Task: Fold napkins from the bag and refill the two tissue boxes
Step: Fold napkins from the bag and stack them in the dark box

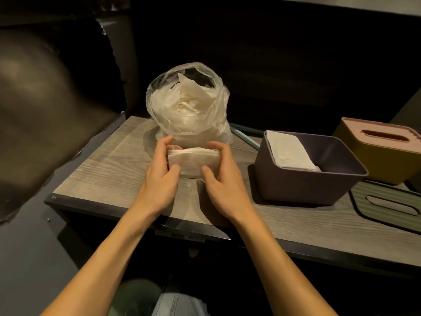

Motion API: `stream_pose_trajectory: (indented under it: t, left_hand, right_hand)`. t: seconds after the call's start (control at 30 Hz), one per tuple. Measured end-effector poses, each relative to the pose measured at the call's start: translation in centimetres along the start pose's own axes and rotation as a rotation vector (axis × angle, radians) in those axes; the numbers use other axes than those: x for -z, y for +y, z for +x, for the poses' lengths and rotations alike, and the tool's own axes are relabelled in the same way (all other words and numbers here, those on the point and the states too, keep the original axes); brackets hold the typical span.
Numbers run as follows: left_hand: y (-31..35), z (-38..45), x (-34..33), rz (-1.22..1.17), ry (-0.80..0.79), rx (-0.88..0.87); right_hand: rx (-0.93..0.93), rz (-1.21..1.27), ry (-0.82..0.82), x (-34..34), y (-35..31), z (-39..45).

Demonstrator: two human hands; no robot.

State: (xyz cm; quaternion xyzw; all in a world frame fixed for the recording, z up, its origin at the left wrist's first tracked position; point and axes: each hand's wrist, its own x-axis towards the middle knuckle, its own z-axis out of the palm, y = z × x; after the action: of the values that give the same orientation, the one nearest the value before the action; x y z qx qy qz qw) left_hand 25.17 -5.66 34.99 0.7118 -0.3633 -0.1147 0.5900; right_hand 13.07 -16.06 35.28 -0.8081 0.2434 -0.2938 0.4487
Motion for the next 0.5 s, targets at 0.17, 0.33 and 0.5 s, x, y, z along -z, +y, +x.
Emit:
stream_pose_trajectory:
  t: [0.17, 0.33, 0.5]
  left_hand:
    - [0.2, -0.2, -0.6, 0.052, -0.16, -0.006]
    - [-0.4, 0.1, 0.0, -0.08, 0.048, -0.003]
    - [-0.9, -0.1, 0.0, -0.059, 0.052, 0.048]
  right_hand:
    - [0.018, -0.025, 0.019, -0.2, 0.2, 0.1]
    - [0.013, 0.0, 0.157, 0.2, 0.5, 0.3]
    - [0.024, -0.014, 0.175, 0.3, 0.5, 0.3]
